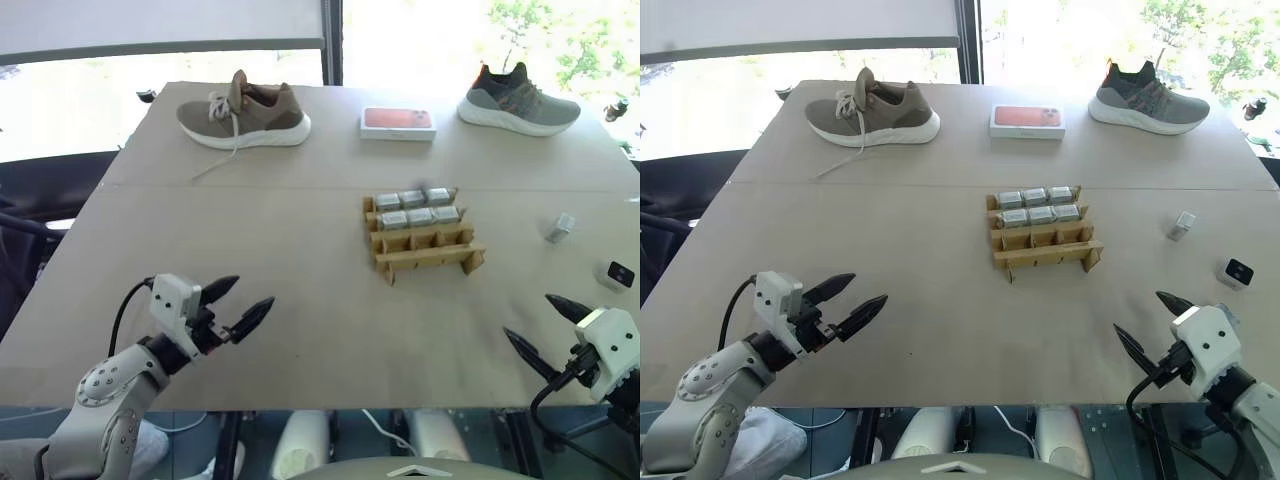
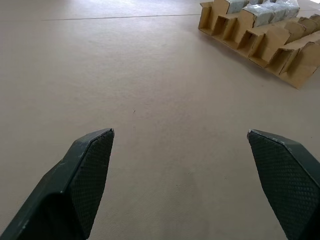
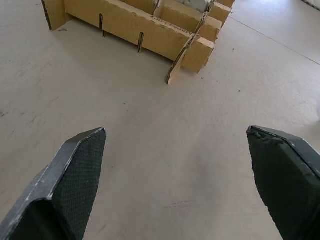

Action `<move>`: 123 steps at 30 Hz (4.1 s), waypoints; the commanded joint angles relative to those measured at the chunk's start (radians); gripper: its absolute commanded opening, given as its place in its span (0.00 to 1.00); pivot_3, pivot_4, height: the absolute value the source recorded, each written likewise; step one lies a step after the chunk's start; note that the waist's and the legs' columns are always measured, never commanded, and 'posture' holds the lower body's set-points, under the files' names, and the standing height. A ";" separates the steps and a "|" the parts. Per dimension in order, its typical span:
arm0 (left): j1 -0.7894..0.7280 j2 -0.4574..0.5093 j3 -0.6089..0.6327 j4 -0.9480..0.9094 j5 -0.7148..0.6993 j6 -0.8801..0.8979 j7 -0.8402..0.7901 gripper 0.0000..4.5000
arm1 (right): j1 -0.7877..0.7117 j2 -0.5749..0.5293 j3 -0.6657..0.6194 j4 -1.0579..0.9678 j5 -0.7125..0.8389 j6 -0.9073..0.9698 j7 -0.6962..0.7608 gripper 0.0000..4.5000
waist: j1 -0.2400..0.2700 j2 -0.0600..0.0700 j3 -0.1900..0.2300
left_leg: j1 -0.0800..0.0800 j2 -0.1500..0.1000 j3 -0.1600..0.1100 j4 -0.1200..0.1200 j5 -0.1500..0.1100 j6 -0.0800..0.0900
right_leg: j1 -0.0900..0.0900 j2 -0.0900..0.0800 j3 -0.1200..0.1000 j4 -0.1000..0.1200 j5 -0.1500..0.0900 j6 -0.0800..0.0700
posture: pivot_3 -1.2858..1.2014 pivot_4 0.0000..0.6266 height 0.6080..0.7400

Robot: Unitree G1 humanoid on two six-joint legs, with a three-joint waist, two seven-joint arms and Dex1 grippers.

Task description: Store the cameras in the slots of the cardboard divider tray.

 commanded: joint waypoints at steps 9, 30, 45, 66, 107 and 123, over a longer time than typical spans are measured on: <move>-0.352 -0.008 -0.097 -0.064 -0.252 0.107 -0.140 0.98 | -0.093 -0.086 -0.239 -0.049 0.015 0.463 -0.221 0.99 | 0.018 0.002 -0.003 | 0.000 -0.002 -0.002 0.003 0.000 0.000 | 0.003 0.004 -0.001 0.002 0.001 0.000 | 0.52 0.24 1.00; -0.564 0.083 -0.268 -0.051 -0.223 0.097 -0.420 0.98 | -0.258 -0.336 -0.239 0.062 0.127 1.006 -0.175 0.99 | -0.001 0.003 -0.002 | -0.001 -0.002 0.000 0.002 -0.001 0.002 | 0.002 0.010 0.001 -0.002 0.000 0.001 | 0.52 0.24 1.00; -0.526 0.093 -0.242 -0.081 -0.229 0.082 -0.394 1.00 | -0.335 -0.364 -0.156 0.172 0.106 1.038 -0.178 0.88 | -0.001 0.003 -0.002 | -0.002 -0.001 -0.001 0.002 -0.001 0.003 | 0.002 0.010 0.000 -0.004 0.002 0.004 | 0.52 0.24 1.00; -0.872 0.051 -0.267 0.124 -0.908 0.868 0.301 1.00 | -0.599 -0.530 0.179 -0.338 0.030 0.613 -0.061 0.40 | -0.021 0.001 0.000 | 0.001 0.001 -0.005 0.003 -0.001 0.002 | 0.004 0.012 0.000 -0.002 0.002 0.011 | 0.52 0.24 1.00; -1.101 -0.177 -0.326 0.359 -0.780 0.824 0.528 0.19 | -0.979 -0.213 0.488 -0.262 -0.139 0.647 -0.088 0.95 | 0.000 0.000 0.002 | -0.004 -0.006 -0.011 0.004 0.006 -0.009 | 0.004 0.006 -0.009 -0.003 0.004 0.007 | 0.52 0.24 1.00; -1.398 -0.174 -0.802 0.948 0.160 0.078 -0.454 0.19 | -0.802 -0.280 -0.051 0.096 0.298 0.437 0.261 0.99 | 0.000 0.001 0.003 | -0.005 -0.010 -0.008 0.003 0.001 -0.001 | 0.003 0.008 -0.007 -0.005 0.004 0.008 | 0.52 0.24 1.00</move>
